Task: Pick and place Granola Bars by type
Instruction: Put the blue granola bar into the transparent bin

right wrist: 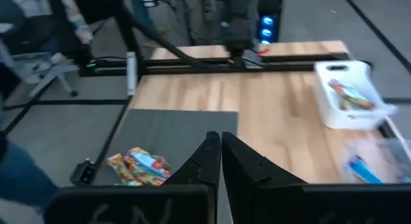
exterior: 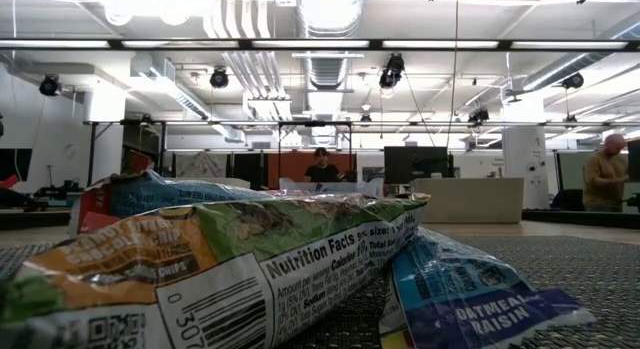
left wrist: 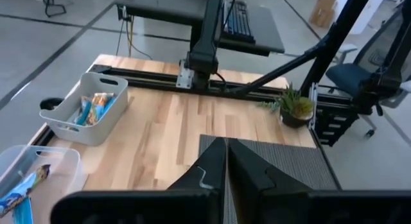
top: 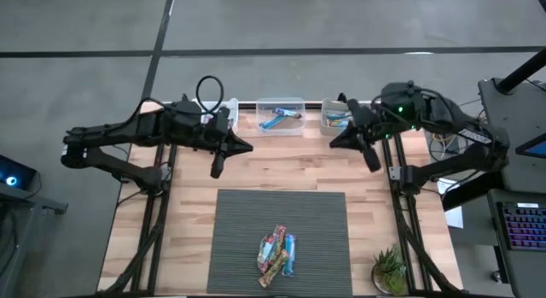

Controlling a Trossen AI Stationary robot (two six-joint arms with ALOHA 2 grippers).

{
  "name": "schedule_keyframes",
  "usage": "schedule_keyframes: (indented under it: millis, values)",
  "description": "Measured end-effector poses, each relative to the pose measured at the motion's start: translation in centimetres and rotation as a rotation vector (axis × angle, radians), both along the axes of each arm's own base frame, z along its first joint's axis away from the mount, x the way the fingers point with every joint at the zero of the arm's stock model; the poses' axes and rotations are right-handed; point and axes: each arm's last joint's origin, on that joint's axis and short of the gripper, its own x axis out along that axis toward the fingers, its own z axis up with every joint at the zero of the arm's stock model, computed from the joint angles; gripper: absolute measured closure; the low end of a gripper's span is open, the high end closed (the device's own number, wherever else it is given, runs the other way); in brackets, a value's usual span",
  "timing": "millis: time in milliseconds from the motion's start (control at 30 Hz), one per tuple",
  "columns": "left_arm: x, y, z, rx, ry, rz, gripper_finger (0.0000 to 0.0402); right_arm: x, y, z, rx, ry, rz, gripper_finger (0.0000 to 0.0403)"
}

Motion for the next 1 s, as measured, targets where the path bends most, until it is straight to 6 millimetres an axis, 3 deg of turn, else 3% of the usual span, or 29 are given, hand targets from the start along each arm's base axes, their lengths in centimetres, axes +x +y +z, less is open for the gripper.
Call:
schedule_keyframes:
  millis: [400,667,1000]
  values:
    - [-0.1,-0.1,-0.3,0.005,0.013,-0.032,0.0401,2.5,4.0,-1.9,0.035,-0.045,0.175,0.0394]
    - [-0.2,-0.1,-0.5,0.039,0.035,-0.044,0.0401,4.4,6.6,-3.7,-0.06,-0.006,0.323,0.0394]
    - [-0.2,-0.1,-0.6,0.053,0.037,-0.048,0.0401,6.2,8.1,-5.2,-0.069,0.056,0.375,0.0394]
